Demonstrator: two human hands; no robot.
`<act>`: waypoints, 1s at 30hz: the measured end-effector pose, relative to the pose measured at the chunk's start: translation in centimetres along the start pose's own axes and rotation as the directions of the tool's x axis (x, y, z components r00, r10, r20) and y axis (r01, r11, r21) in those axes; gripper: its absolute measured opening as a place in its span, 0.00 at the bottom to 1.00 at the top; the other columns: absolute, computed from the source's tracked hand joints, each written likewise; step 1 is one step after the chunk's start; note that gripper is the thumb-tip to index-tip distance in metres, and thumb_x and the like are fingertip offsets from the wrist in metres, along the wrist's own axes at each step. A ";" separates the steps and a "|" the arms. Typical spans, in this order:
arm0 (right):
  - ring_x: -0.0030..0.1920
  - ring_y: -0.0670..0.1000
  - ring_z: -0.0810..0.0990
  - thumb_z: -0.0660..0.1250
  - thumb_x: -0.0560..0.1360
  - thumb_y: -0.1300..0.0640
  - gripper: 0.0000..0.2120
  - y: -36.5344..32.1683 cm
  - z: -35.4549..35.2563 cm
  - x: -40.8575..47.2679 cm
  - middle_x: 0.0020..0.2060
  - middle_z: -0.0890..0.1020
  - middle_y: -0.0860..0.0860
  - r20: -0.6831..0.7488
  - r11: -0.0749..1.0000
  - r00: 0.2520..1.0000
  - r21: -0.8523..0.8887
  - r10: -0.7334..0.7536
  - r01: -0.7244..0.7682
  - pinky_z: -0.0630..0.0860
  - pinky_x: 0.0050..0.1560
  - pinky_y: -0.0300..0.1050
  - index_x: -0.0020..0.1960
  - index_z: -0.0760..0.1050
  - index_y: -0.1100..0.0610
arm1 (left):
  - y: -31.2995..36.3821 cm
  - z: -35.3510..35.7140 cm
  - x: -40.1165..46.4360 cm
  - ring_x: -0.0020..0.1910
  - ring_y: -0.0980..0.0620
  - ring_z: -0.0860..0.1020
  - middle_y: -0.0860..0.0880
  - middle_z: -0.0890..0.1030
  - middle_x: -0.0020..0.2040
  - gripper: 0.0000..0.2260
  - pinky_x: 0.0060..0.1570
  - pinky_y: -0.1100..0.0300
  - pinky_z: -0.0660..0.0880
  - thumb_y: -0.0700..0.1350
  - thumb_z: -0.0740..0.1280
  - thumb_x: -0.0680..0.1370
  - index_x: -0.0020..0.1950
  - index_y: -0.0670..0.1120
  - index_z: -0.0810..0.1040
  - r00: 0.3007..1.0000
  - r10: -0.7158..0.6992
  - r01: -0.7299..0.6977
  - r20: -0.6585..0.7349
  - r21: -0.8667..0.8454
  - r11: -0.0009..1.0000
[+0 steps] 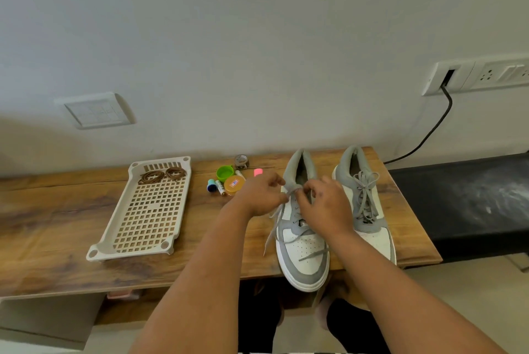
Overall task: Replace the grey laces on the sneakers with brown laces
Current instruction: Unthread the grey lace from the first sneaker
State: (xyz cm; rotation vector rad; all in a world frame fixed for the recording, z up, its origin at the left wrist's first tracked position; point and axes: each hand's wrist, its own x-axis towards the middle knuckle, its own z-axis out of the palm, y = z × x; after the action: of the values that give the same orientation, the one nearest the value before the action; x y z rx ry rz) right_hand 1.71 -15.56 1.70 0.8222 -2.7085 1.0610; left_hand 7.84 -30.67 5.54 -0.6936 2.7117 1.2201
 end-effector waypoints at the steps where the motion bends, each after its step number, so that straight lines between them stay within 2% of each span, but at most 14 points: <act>1: 0.42 0.49 0.72 0.66 0.78 0.48 0.10 -0.2 0.1 0.0 0.40 0.73 0.46 -0.025 0.997 0.999 0.078 0.032 -0.030 0.67 0.37 0.41 0.43 0.76 0.54 | -0.3 0.1 0.0 0.57 0.48 0.76 0.48 0.79 0.57 0.13 0.59 0.51 0.74 0.52 0.68 0.78 0.60 0.48 0.78 0.999 0.005 -0.005 -0.035 -0.006 1.000; 4: 0.38 0.49 0.73 0.62 0.81 0.50 0.08 -1.0 -1.1 1.0 0.39 0.75 0.49 -0.015 0.912 0.980 0.369 0.198 -0.179 0.67 0.37 0.41 0.46 0.73 0.53 | -1.0 -0.1 0.2 0.47 0.47 0.77 0.48 0.78 0.42 0.16 0.47 0.53 0.73 0.58 0.60 0.82 0.45 0.46 0.76 0.983 -0.037 0.024 -0.178 -0.077 0.997; 6: 0.37 0.49 0.73 0.61 0.81 0.49 0.09 -1.0 -2.8 2.5 0.36 0.75 0.49 0.006 0.784 0.931 0.538 0.364 -0.310 0.68 0.37 0.45 0.45 0.74 0.53 | -1.4 -0.2 0.3 0.44 0.46 0.76 0.49 0.75 0.36 0.18 0.42 0.54 0.69 0.57 0.59 0.82 0.38 0.47 0.71 0.969 -0.071 0.040 -0.237 -0.131 0.991; 9: 0.29 0.46 0.66 0.62 0.80 0.51 0.13 -0.1 -6.5 4.5 0.27 0.70 0.46 0.117 0.333 0.762 0.849 0.637 -0.409 0.63 0.32 0.41 0.38 0.72 0.50 | -1.5 0.3 0.4 0.43 0.49 0.73 0.48 0.76 0.41 0.13 0.44 0.55 0.70 0.53 0.62 0.82 0.46 0.45 0.75 0.978 -0.086 0.067 -0.191 -0.103 0.992; 11: 0.25 0.45 0.62 0.61 0.81 0.49 0.14 1.3 -9.1 4.9 0.23 0.66 0.45 0.267 -0.006 0.700 0.936 0.663 -0.351 0.61 0.32 0.40 0.37 0.71 0.51 | -1.4 0.7 0.4 0.44 0.50 0.74 0.47 0.79 0.47 0.10 0.47 0.55 0.72 0.51 0.64 0.81 0.51 0.45 0.77 0.988 -0.074 0.070 -0.137 -0.034 0.997; 12: 0.24 0.45 0.62 0.61 0.81 0.46 0.15 2.1 -10.3 4.9 0.23 0.66 0.45 0.296 -0.080 0.693 0.942 0.658 -0.326 0.62 0.33 0.41 0.38 0.71 0.51 | -1.4 1.0 0.4 0.45 0.50 0.74 0.47 0.80 0.49 0.09 0.48 0.55 0.73 0.51 0.65 0.81 0.51 0.45 0.77 0.991 -0.063 0.063 -0.118 -0.006 0.998; 14: 0.26 0.44 0.65 0.62 0.80 0.43 0.15 3.6 -11.7 4.8 0.26 0.69 0.45 0.254 -0.006 0.690 0.940 0.678 -0.340 0.64 0.35 0.40 0.41 0.75 0.52 | -1.0 1.5 0.5 0.47 0.50 0.76 0.48 0.80 0.49 0.11 0.51 0.53 0.77 0.53 0.69 0.78 0.52 0.46 0.77 0.996 -0.043 0.043 -0.079 -0.005 0.999; 17: 0.33 0.45 0.72 0.63 0.80 0.46 0.13 5.1 -12.0 4.7 0.34 0.77 0.47 0.131 0.382 0.751 0.797 0.647 -0.468 0.70 0.38 0.41 0.50 0.79 0.55 | 0.1 2.2 0.5 0.44 0.53 0.74 0.51 0.75 0.46 0.16 0.44 0.57 0.74 0.56 0.74 0.73 0.52 0.48 0.75 0.998 -0.001 0.003 -0.064 0.040 0.999; 19: 0.40 0.50 0.78 0.63 0.80 0.46 0.15 5.1 -11.5 4.6 0.39 0.82 0.49 0.145 0.678 0.828 0.507 0.541 -0.532 0.76 0.48 0.51 0.47 0.80 0.57 | 0.7 2.5 0.5 0.38 0.55 0.72 0.52 0.73 0.40 0.16 0.37 0.60 0.69 0.58 0.73 0.74 0.45 0.49 0.72 0.998 -0.017 0.022 -0.064 0.075 0.997; 21: 0.43 0.52 0.81 0.62 0.80 0.44 0.18 4.0 -11.0 4.1 0.36 0.84 0.49 0.227 0.863 0.865 0.148 0.447 -0.484 0.77 0.53 0.54 0.41 0.81 0.55 | 1.0 3.0 0.5 0.34 0.54 0.70 0.51 0.72 0.35 0.18 0.36 0.60 0.68 0.59 0.72 0.75 0.39 0.48 0.70 0.994 -0.109 0.109 -0.019 0.003 0.994; 23: 0.40 0.50 0.82 0.60 0.80 0.43 0.21 2.3 -10.3 3.6 0.31 0.84 0.47 0.282 0.926 0.883 -0.073 0.375 -0.370 0.77 0.46 0.48 0.38 0.81 0.55 | 1.1 3.3 0.6 0.35 0.53 0.71 0.50 0.72 0.35 0.18 0.36 0.60 0.68 0.58 0.72 0.74 0.42 0.44 0.75 0.980 -0.198 0.199 0.024 -0.103 0.974; 25: 0.38 0.48 0.81 0.59 0.80 0.43 0.22 0.8 -9.2 3.2 0.31 0.84 0.46 0.296 0.955 0.910 -0.150 0.291 -0.257 0.75 0.41 0.43 0.39 0.82 0.55 | 1.0 3.4 0.6 0.38 0.51 0.72 0.49 0.74 0.38 0.21 0.37 0.59 0.70 0.55 0.75 0.73 0.51 0.38 0.78 0.972 -0.233 0.235 0.031 -0.168 0.957; 28: 0.46 0.46 0.79 0.59 0.82 0.48 0.13 -0.5 -7.0 2.4 0.45 0.82 0.46 0.350 0.994 0.932 -0.074 0.096 -0.075 0.73 0.46 0.43 0.53 0.80 0.53 | 1.1 3.3 0.5 0.38 0.50 0.73 0.47 0.76 0.38 0.16 0.36 0.60 0.70 0.47 0.75 0.74 0.52 0.36 0.79 0.975 -0.217 0.224 0.053 -0.257 0.940; 30: 0.56 0.48 0.76 0.58 0.83 0.56 0.14 -0.7 -5.5 1.9 0.58 0.77 0.47 0.402 0.999 0.915 0.014 -0.046 0.044 0.71 0.55 0.42 0.66 0.75 0.50 | 1.3 3.0 -0.1 0.37 0.50 0.73 0.46 0.76 0.38 0.07 0.35 0.60 0.69 0.43 0.72 0.75 0.46 0.40 0.78 0.973 -0.201 0.226 0.110 -0.313 0.923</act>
State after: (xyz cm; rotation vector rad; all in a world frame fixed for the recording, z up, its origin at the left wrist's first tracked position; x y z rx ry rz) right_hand 0.03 -13.23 6.78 1.2191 -2.9952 0.9785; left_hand 7.07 -27.70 4.38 -0.9285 2.3212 1.6131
